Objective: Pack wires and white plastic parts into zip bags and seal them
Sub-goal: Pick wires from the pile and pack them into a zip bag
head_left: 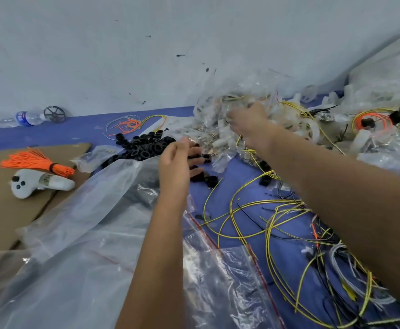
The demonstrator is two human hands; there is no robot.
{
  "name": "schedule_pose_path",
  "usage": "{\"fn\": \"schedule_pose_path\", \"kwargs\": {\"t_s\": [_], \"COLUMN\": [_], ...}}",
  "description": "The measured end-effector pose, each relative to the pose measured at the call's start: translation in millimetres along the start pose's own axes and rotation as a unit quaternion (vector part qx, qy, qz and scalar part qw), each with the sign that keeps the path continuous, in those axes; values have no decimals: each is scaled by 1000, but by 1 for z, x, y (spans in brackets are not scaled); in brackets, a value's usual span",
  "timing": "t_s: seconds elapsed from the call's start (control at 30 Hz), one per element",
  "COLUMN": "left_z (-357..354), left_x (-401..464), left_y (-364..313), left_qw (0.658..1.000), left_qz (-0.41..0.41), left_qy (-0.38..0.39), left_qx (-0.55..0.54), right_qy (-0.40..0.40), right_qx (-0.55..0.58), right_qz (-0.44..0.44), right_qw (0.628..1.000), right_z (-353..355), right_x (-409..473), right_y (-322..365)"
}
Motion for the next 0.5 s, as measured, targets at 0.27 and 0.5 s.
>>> {"fn": "schedule_pose_path", "kwargs": {"t_s": [0.27, 0.5], "left_z": [17, 31], "left_x": [-4, -16], "left_y": [-15, -29], "left_qw": [1000, 812], "left_qz": [-6, -106], "left_qy": [-18, -271], "left_qx": [-9, 505], "right_qy": [214, 192], "right_qx": [-226, -353], "right_qz": [52, 142], "right_qw": [949, 905], "right_z": [-8, -11], "right_x": [-134, -183], "right_y": [-76, -103]}}
Point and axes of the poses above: each hand's wrist, its own x-axis towards the middle knuckle, its own z-axis out of the back of the hand, y = z × x, the point moved 1 cm from there along x, towards the middle knuckle, and after that the axes turned 9 degrees about y, right-handed, at the moved point
